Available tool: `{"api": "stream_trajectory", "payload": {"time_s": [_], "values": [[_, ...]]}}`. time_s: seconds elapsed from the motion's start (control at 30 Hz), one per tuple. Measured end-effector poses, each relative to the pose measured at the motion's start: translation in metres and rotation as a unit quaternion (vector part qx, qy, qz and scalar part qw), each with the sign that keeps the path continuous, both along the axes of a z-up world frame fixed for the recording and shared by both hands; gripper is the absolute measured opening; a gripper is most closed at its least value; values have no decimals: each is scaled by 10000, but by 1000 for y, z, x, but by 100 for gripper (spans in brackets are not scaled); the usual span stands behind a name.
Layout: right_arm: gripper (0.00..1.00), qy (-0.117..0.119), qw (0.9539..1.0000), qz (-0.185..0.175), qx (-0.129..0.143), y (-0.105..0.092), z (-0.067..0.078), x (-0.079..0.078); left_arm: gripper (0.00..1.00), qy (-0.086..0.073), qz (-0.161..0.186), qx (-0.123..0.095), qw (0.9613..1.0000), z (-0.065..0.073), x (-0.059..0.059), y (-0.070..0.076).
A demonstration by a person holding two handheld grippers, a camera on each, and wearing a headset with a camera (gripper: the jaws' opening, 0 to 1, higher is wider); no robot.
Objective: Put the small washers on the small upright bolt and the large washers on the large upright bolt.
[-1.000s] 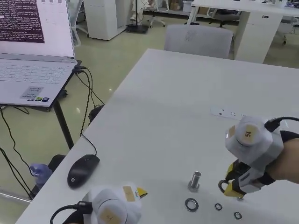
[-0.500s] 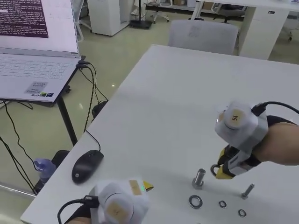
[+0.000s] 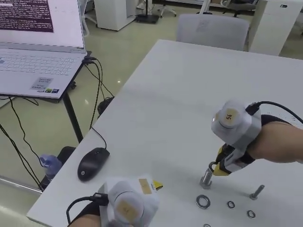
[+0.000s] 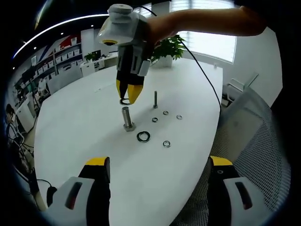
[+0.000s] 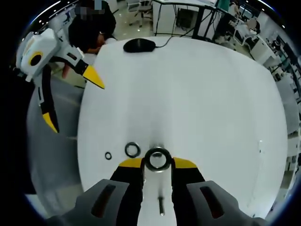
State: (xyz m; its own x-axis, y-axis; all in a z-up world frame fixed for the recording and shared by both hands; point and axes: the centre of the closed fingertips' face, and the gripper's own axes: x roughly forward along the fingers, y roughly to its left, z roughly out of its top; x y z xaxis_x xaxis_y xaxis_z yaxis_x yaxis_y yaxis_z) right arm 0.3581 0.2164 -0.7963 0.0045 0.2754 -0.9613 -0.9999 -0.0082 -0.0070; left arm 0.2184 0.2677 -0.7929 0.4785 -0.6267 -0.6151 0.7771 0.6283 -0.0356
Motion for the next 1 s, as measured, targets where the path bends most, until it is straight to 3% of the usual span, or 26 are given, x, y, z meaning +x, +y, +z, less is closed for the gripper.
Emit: {"api": "stream_trajectory", "payload": {"time_s": [0.33,1.0], "values": [[22,51,9999,65,-118,6,-11,-1,83,-32,193,-71,9998,4,9,9],[22,70,9996,75,-279,4,-40,0,85,9,22,-88,10000,0,4,1]]}}
